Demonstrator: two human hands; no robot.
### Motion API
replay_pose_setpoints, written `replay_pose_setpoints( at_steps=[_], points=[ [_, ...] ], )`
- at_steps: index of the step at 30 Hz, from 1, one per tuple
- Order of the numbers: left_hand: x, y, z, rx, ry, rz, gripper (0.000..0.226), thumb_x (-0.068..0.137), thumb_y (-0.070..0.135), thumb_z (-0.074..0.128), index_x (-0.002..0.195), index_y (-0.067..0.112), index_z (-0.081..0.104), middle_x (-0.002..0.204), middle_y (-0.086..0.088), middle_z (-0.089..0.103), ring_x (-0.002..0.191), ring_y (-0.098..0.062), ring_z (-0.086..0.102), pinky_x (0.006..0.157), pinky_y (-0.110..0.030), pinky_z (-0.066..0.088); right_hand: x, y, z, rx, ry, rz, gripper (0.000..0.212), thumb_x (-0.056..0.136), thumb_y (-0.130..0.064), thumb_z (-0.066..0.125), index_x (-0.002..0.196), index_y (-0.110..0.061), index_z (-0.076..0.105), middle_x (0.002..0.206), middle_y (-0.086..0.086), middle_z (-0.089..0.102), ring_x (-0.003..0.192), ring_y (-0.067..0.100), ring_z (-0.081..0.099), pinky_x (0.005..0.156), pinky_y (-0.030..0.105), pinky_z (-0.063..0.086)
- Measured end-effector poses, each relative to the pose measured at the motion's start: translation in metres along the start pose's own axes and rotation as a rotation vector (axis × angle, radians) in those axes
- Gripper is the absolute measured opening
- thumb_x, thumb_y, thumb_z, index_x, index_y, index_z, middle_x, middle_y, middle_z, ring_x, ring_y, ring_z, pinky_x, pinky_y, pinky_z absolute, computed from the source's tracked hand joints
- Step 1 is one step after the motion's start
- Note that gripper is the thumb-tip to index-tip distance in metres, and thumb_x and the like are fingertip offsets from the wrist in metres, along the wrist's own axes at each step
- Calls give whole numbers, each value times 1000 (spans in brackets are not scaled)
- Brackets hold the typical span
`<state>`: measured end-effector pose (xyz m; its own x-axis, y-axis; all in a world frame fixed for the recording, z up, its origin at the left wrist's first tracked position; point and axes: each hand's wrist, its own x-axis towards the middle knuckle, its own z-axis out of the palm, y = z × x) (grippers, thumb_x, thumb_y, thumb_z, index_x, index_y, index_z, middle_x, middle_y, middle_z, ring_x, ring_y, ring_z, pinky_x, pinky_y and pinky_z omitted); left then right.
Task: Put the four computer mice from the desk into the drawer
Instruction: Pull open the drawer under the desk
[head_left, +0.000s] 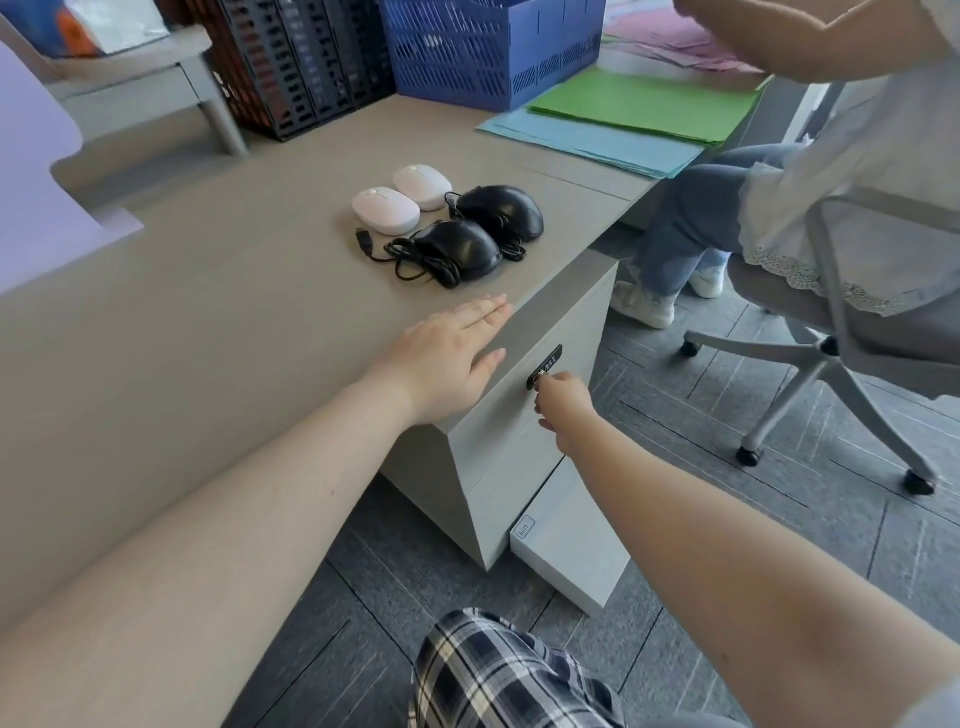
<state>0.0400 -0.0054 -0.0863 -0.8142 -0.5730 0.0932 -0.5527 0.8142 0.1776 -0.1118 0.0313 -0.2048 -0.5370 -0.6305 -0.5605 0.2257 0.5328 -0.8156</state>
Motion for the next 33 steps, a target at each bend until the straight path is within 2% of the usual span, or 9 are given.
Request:
replay_pose_setpoints(
  at_steps=[5,7,10,13,17,20,24,30,33],
  points=[
    [0,-1,1,4,-6,9,52,99,29,40,149,21,27,158,6,23,145,-12,24,115,-31,24,2,7,-13,-62,-9,-39,18,96,-20,38,85,-11,49,77,5,46,64,18,39,55,26,29],
    [0,-1,0,1,-9,16,52,99,28,39,149,21,26,159,6,23,145,-11,23,116,-31,23,3,15,-27,-113,2,-63,23,95,-22,41,75,-15,49,82,5,52,66,18,43,55,27,33],
    [-2,0,-1,15,-10,4,53,100,28,38,150,21,24,159,7,20,145,-10,21,116,-29,22,-8,23,-40,-367,201,-194,14,92,-21,47,102,-15,54,107,7,58,97,25,52,81,39,48],
    [-4,6,-2,53,-32,-22,53,100,28,36,151,21,20,160,7,17,146,-11,20,116,-30,22,-21,15,-48,-609,397,-529,34,89,-12,45,123,-10,48,130,7,50,129,29,36,101,42,40],
    [-5,18,-1,65,-39,-86,54,101,27,33,151,19,16,161,4,13,147,-12,16,117,-31,19,-16,-5,-54,-860,253,-840,37,98,-27,42,130,-14,55,146,4,47,145,24,26,118,43,24],
    [-4,23,1,65,-32,-123,54,101,27,31,152,17,16,161,3,13,148,-12,13,117,-29,16,-11,-15,-52,-1141,62,-796,42,99,-35,37,101,-11,71,112,6,68,123,25,51,109,37,36],
    [-2,30,1,87,-64,-162,55,102,27,29,152,13,13,162,-1,9,149,-12,8,119,-29,11,-19,-24,-57,-1212,56,-763,45,98,-33,35,87,-7,70,93,9,68,94,28,61,78,36,53],
    [-2,50,6,141,-90,-275,60,101,29,28,152,8,4,162,-6,1,149,-16,2,121,-32,7,-37,-24,-88,-1321,30,-635,47,95,-26,34,54,-12,53,62,1,62,62,21,61,57,25,47],
    [-4,60,10,184,-88,-334,61,101,30,28,151,6,2,162,-8,-1,149,-18,1,121,-33,7,-46,-16,-109,-1332,44,-576,46,93,-25,35,49,-14,43,52,-1,50,51,20,53,48,22,38]
  ],
)
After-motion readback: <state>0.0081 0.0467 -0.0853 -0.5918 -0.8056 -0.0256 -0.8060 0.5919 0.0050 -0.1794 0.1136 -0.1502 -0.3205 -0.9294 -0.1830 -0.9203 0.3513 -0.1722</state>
